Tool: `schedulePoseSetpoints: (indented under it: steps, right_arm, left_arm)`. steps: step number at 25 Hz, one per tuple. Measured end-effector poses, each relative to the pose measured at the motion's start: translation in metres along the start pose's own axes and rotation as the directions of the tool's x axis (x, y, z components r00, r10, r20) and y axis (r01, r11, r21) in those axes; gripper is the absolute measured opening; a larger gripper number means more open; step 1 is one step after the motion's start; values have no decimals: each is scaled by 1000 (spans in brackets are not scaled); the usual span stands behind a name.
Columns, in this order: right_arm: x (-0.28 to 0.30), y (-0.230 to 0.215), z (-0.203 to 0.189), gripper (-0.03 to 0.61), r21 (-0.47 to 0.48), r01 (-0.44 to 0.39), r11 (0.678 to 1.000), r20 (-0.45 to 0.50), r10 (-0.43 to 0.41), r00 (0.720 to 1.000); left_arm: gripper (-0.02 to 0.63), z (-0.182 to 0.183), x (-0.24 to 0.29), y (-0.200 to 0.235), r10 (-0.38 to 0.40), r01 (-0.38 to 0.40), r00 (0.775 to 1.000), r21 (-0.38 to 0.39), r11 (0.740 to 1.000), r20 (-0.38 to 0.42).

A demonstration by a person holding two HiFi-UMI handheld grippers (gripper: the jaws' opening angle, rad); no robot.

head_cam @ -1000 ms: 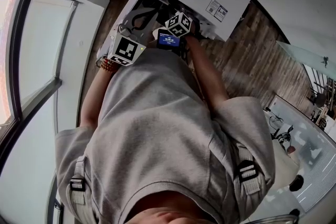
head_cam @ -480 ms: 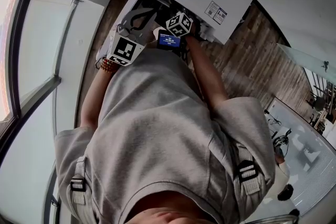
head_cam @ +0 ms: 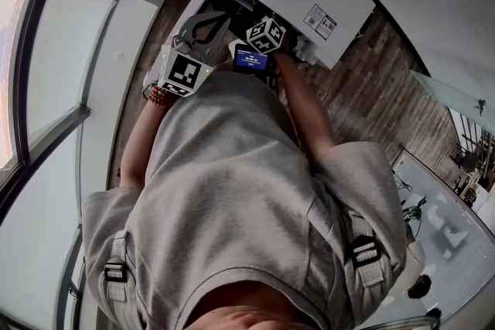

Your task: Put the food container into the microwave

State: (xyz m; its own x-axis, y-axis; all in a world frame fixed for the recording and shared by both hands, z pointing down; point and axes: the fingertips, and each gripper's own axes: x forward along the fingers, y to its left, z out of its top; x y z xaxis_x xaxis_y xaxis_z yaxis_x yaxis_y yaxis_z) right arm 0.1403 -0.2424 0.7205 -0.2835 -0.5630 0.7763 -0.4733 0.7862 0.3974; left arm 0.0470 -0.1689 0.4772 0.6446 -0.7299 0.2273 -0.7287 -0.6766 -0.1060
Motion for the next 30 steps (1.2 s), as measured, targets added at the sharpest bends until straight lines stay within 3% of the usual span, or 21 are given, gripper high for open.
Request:
schedulePoseSetpoints:
  steps: [19, 30]
  right_arm:
    - [-23, 7, 17, 81, 12, 39, 999, 47, -39, 998]
    - [-42, 19, 4, 80, 29, 52, 998, 41, -54, 998]
  left_arm:
    - [-2, 4, -10, -19, -53, 53, 999, 31, 998, 3]
    - [-2, 6, -16, -38, -106, 106, 994, 39, 994, 16]
